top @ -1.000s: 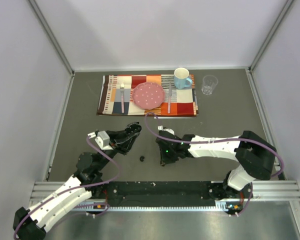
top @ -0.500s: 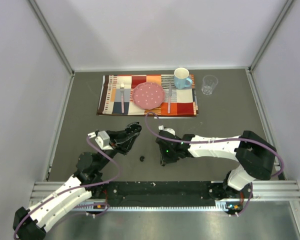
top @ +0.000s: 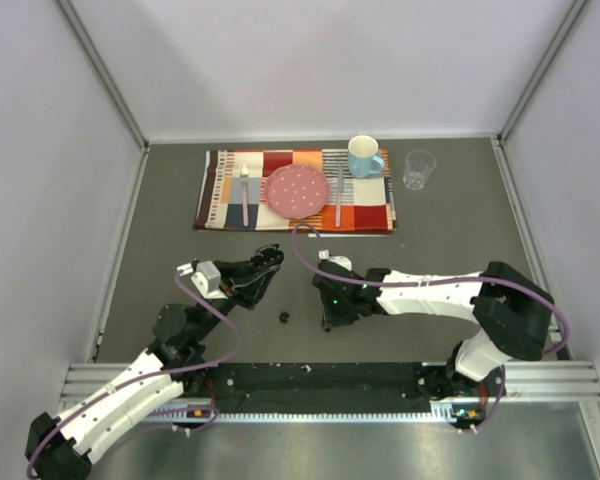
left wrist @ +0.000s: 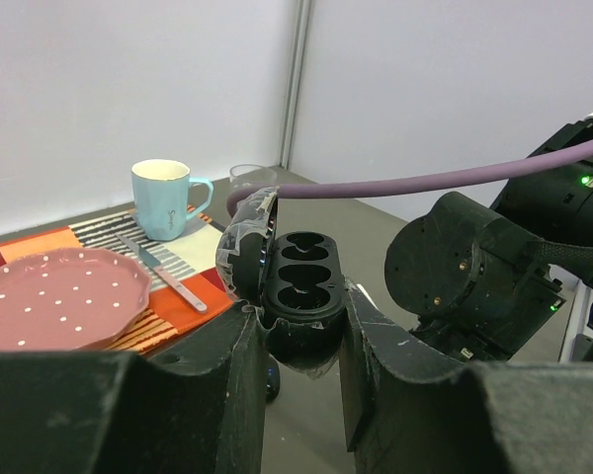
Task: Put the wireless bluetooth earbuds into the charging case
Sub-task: Pick up the earbud from the center of the board.
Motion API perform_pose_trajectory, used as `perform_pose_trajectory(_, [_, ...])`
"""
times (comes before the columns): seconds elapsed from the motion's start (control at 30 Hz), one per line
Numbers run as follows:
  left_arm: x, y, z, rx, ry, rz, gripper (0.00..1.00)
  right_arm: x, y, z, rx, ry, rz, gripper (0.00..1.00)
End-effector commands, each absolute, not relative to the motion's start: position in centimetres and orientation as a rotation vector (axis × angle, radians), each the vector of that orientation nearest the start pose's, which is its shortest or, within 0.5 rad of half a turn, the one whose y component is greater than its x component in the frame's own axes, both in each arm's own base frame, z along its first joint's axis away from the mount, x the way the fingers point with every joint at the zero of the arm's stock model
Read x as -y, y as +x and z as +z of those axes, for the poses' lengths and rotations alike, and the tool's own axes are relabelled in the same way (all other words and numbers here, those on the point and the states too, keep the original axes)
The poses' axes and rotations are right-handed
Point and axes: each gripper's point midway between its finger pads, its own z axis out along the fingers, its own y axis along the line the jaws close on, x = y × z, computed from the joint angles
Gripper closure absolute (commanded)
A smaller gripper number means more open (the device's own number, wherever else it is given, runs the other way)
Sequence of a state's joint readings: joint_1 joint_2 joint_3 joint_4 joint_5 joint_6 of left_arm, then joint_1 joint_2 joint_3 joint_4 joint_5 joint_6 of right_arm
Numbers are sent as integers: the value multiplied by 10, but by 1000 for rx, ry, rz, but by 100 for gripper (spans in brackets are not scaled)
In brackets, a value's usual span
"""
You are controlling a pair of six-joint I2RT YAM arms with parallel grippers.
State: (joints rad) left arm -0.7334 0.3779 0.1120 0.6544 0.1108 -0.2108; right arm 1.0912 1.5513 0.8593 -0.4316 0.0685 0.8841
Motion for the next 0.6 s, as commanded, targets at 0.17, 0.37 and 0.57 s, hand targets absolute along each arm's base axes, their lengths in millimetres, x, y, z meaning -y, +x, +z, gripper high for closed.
perform_pose_trajectory(0.17, [200, 181, 274, -1106, 394, -903, 100, -285, 142, 42, -2729, -230, 393, 77])
perform_pose_trajectory(0.37, [200, 181, 274, -1106, 394, -903, 100, -288, 139, 37, -2754, -234, 394, 77])
perform_pose_trajectory(0.57, [200, 181, 273, -1109, 397, -905, 100, -286, 136, 35, -2773, -212, 395, 78])
